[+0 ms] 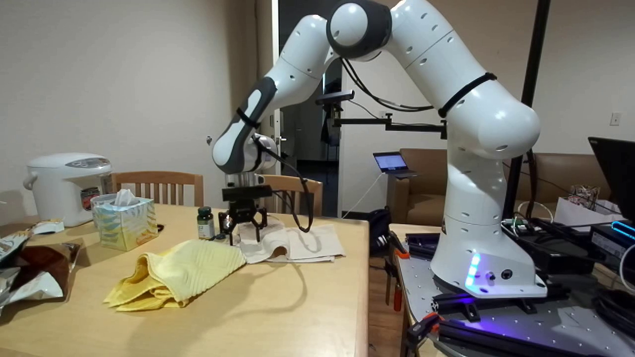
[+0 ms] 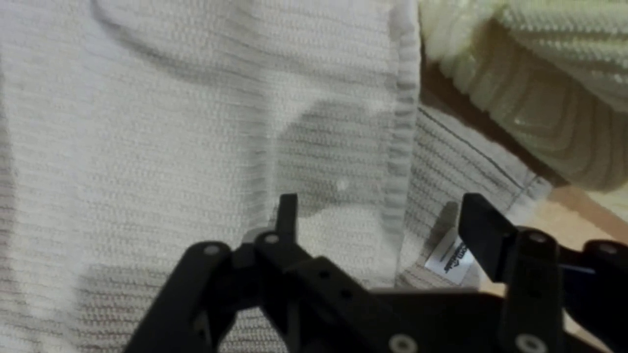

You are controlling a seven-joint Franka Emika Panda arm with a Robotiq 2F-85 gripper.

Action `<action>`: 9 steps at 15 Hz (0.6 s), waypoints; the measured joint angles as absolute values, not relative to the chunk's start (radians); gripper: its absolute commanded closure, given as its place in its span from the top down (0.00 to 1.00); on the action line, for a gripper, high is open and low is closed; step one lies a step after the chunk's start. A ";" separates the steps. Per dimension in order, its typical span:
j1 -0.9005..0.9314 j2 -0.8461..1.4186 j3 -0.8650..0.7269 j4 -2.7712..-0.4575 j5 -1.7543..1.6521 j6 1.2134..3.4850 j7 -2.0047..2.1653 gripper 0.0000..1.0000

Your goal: Move the towel at the edge closer to the bottle

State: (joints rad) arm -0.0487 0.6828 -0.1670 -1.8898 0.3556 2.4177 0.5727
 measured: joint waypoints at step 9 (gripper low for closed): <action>-0.049 0.683 -0.167 -1.899 0.356 2.418 0.573 0.01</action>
